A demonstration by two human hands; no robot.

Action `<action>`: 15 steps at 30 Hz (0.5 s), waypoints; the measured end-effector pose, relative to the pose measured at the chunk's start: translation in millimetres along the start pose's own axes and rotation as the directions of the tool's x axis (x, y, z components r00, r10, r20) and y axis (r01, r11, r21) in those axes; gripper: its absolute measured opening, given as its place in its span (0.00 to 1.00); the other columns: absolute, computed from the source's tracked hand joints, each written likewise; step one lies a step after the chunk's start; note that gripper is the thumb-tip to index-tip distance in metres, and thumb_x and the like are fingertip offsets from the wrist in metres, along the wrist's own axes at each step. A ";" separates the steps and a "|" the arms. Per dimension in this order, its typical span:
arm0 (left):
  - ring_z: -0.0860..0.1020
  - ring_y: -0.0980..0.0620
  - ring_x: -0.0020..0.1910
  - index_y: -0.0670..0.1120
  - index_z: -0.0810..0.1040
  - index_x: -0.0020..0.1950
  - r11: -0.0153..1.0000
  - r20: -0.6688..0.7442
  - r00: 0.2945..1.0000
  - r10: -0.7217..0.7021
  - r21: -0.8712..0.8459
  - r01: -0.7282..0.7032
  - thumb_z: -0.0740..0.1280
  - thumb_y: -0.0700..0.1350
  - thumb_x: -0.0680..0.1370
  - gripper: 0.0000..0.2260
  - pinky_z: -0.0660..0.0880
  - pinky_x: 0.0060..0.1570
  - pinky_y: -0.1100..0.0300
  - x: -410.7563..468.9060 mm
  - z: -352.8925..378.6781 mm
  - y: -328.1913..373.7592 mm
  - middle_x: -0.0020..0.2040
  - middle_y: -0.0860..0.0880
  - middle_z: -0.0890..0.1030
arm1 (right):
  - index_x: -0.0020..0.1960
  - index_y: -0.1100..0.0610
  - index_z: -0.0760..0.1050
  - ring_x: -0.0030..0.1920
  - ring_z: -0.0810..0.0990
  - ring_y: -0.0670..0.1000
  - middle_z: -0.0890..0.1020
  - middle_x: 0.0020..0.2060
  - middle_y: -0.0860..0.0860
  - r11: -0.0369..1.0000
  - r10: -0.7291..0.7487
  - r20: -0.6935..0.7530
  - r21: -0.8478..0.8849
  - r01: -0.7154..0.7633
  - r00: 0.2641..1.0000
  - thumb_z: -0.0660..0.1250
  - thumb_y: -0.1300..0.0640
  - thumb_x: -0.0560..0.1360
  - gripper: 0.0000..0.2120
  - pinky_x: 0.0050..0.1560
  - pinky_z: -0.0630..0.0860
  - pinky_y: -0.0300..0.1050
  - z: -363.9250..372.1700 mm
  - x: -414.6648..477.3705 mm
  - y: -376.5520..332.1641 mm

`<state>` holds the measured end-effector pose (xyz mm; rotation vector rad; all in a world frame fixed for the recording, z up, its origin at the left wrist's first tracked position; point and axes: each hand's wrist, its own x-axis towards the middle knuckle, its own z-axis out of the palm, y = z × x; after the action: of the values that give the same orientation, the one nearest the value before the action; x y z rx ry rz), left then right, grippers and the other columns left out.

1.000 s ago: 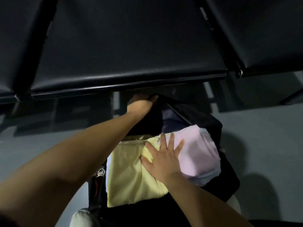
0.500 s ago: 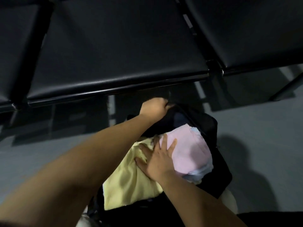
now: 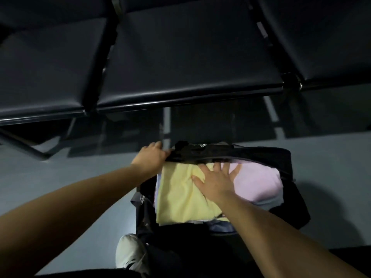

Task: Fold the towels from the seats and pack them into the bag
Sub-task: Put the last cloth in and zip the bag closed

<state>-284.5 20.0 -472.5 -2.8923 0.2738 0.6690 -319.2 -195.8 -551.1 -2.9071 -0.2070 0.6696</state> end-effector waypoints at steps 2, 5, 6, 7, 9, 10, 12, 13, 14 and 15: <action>0.78 0.38 0.58 0.50 0.66 0.75 0.996 0.011 0.996 -0.084 -0.035 0.084 0.54 0.42 0.84 0.18 0.77 0.57 0.45 -21.5 6.5 -21.2 0.59 0.41 0.76 | 0.76 0.37 0.58 0.76 0.53 0.68 0.64 0.76 0.59 1.000 -0.001 0.029 0.009 0.001 1.000 0.48 0.30 0.79 0.28 0.69 0.38 0.80 -4.5 -3.8 -1.5; 0.81 0.37 0.43 0.45 0.70 0.63 0.993 -0.112 0.991 -0.068 -0.108 0.056 0.56 0.41 0.84 0.09 0.78 0.41 0.46 -45.3 -8.3 -26.4 0.43 0.41 0.79 | 0.77 0.37 0.56 0.77 0.53 0.68 0.62 0.76 0.60 1.000 0.004 0.068 0.004 -0.004 0.998 0.48 0.30 0.79 0.28 0.69 0.39 0.80 -7.8 -3.9 -1.9; 0.80 0.36 0.39 0.45 0.70 0.59 0.992 -0.195 0.979 -0.064 -0.121 0.040 0.56 0.41 0.84 0.06 0.77 0.37 0.46 -50.1 -16.6 -26.1 0.39 0.41 0.78 | 0.77 0.37 0.55 0.77 0.52 0.68 0.60 0.77 0.59 1.000 0.018 0.070 0.006 -0.018 0.997 0.48 0.30 0.79 0.28 0.69 0.38 0.80 -9.2 -4.1 -2.9; 0.79 0.35 0.37 0.45 0.69 0.57 0.991 -0.265 0.962 -0.063 -0.130 0.030 0.57 0.42 0.84 0.04 0.75 0.34 0.47 -53.3 -24.9 -24.7 0.38 0.40 0.78 | 0.78 0.37 0.55 0.77 0.51 0.69 0.60 0.77 0.59 0.999 0.034 0.078 0.012 -0.035 0.996 0.48 0.30 0.79 0.29 0.70 0.39 0.79 -11.5 -3.3 -2.3; 0.79 0.35 0.38 0.45 0.69 0.60 0.996 -0.293 0.955 -0.054 -0.083 0.031 0.57 0.41 0.83 0.06 0.71 0.34 0.49 -64.7 -32.4 -20.8 0.39 0.40 0.79 | 0.78 0.42 0.58 0.76 0.56 0.68 0.63 0.76 0.60 0.998 0.052 0.113 0.023 -0.055 0.992 0.48 0.32 0.81 0.29 0.72 0.45 0.73 -20.4 -7.9 -5.3; 0.80 0.35 0.40 0.46 0.68 0.64 0.999 -0.247 0.968 -0.032 -0.036 0.024 0.57 0.41 0.83 0.09 0.70 0.35 0.50 -70.9 -31.3 -16.5 0.39 0.41 0.78 | 0.78 0.46 0.62 0.75 0.60 0.67 0.67 0.74 0.61 0.998 0.059 0.129 0.021 -0.062 0.990 0.49 0.33 0.82 0.30 0.74 0.50 0.69 -25.8 -9.4 -6.7; 0.79 0.38 0.42 0.50 0.64 0.72 1.000 -0.096 0.995 0.026 0.012 -0.025 0.55 0.40 0.84 0.16 0.70 0.37 0.51 -87.7 -19.4 -6.0 0.39 0.44 0.74 | 0.74 0.53 0.70 0.72 0.66 0.64 0.73 0.70 0.60 0.998 0.061 0.140 0.003 -0.062 0.988 0.49 0.36 0.83 0.29 0.74 0.55 0.62 -32.9 -14.8 -10.7; 0.79 0.39 0.43 0.52 0.63 0.74 0.999 -0.030 0.998 0.049 0.000 -0.049 0.53 0.41 0.84 0.18 0.71 0.38 0.51 -95.1 -10.8 -1.5 0.41 0.44 0.73 | 0.70 0.56 0.74 0.70 0.69 0.63 0.76 0.68 0.60 0.998 0.056 0.132 0.002 -0.057 0.990 0.50 0.37 0.83 0.29 0.73 0.59 0.60 -33.4 -17.9 -10.6; 0.79 0.39 0.46 0.54 0.61 0.76 0.998 0.017 0.998 0.065 -0.017 -0.065 0.52 0.41 0.85 0.20 0.72 0.40 0.51 -98.8 -1.8 1.8 0.44 0.43 0.75 | 0.67 0.57 0.77 0.67 0.73 0.62 0.78 0.65 0.59 0.998 0.055 0.129 0.016 -0.057 0.990 0.51 0.37 0.82 0.29 0.72 0.64 0.57 -30.7 -20.2 -9.5; 0.79 0.38 0.49 0.56 0.60 0.78 0.997 0.036 0.997 0.064 -0.039 -0.062 0.52 0.41 0.85 0.21 0.72 0.41 0.50 -101.1 7.0 3.9 0.50 0.40 0.77 | 0.65 0.57 0.78 0.65 0.75 0.61 0.80 0.63 0.59 0.998 0.049 0.128 0.031 -0.053 0.991 0.51 0.37 0.82 0.30 0.69 0.68 0.55 -27.1 -23.8 -8.2</action>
<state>-377.5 31.9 -433.9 -2.9142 0.3525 0.7459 -329.2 -194.9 -515.5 -2.8483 -0.1344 0.8590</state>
